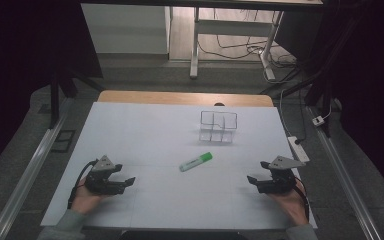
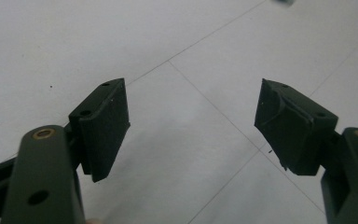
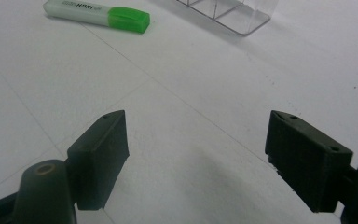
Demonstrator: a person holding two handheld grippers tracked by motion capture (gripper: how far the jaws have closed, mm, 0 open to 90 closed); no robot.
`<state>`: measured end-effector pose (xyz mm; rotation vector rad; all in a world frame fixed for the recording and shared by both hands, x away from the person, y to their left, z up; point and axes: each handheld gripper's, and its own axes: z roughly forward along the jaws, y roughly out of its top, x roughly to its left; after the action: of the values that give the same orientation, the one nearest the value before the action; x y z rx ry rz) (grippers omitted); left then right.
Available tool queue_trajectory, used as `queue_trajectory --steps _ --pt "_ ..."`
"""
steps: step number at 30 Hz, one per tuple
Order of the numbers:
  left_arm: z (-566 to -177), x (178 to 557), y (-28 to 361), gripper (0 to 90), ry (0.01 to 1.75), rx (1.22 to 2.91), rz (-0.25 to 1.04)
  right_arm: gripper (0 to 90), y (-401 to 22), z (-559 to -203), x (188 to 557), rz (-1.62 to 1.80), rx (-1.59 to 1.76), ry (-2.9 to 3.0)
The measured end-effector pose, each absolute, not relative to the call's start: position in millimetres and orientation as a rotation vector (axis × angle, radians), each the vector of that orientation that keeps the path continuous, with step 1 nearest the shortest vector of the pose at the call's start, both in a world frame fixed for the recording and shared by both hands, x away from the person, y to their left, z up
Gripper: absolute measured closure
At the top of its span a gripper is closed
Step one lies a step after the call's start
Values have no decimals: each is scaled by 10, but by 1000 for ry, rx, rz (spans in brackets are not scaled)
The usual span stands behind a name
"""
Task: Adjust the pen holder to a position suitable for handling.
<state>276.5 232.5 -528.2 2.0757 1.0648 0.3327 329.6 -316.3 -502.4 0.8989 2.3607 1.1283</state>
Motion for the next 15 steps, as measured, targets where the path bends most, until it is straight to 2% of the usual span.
queue_trajectory --steps 15 --pt "-5263 2755 2292 253 1051 2086 342 226 -3144 -5040 3293 1121 894 2371"
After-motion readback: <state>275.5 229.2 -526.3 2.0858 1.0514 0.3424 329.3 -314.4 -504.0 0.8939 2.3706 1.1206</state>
